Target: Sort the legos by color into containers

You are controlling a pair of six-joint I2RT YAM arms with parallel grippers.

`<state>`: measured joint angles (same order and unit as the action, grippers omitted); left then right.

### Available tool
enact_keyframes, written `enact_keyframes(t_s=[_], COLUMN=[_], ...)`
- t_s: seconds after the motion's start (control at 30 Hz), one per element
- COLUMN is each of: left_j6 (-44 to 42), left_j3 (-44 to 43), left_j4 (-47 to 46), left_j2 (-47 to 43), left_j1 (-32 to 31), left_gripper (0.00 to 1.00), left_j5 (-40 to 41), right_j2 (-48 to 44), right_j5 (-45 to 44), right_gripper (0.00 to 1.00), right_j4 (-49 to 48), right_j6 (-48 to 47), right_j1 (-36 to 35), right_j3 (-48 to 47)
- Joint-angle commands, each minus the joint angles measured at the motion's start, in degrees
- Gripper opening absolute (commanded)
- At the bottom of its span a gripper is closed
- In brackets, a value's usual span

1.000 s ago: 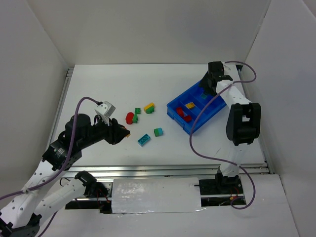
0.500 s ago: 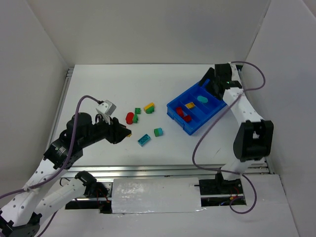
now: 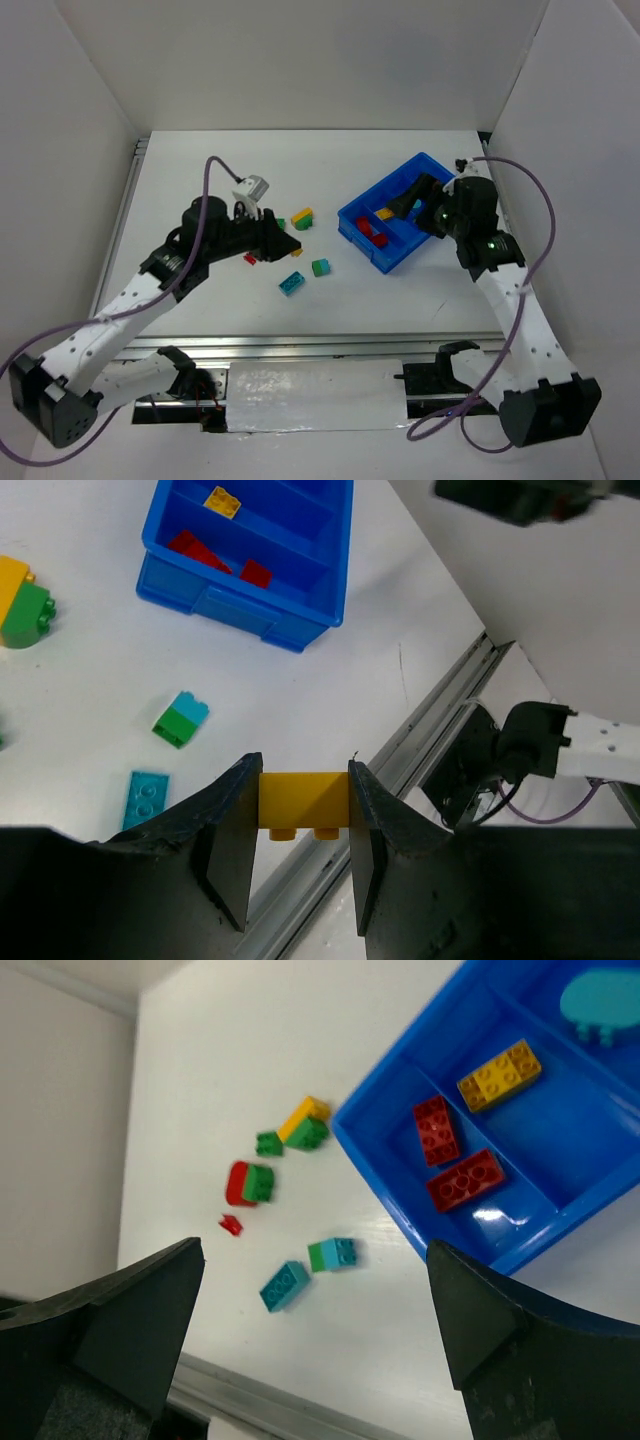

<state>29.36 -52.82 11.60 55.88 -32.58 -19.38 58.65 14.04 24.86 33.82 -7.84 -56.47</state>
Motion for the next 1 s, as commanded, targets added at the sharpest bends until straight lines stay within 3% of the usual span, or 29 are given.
enact_keyframes(t_s=[0.0, 0.03, 0.1, 0.3, 0.8, 0.97], left_j6=[4.4, 4.2, 3.4, -0.3, -6.5, -6.5], left_j3=[-4.2, -7.3, -13.5, -31.8, -64.5, -68.5], left_j4=[-10.7, -15.2, -16.0, -15.6, -11.9, -14.4], left_j2=[9.4, 15.3, 21.6, 43.5, 72.8, 78.1], left_j1=[-1.8, -2.2, -3.5, -6.3, -10.0, -10.7], left_gripper=[0.00, 0.00, 0.00, 0.00, 0.02, 0.14], left_j5=[0.3, 1.5, 2.4, 4.1, 7.0, 8.8], right_j2=[-10.3, -12.1, -16.0, -19.8, -26.2, -27.5], right_j5=[-4.4, -5.5, -8.8, -7.3, -1.2, -1.3], right_gripper=[1.00, 1.00, 1.00, 1.00, 1.00, 1.00], right_j4=[1.3, 3.0, 6.0, 13.9, 12.3, 13.1], right_j6=[1.8, 2.2, 2.6, 1.1, 3.9, 3.2], right_j1=[0.3, 0.3, 0.3, 0.4, 0.2, 0.4], right_j3=[-0.8, -0.9, -3.2, -8.7, -5.8, -6.5])
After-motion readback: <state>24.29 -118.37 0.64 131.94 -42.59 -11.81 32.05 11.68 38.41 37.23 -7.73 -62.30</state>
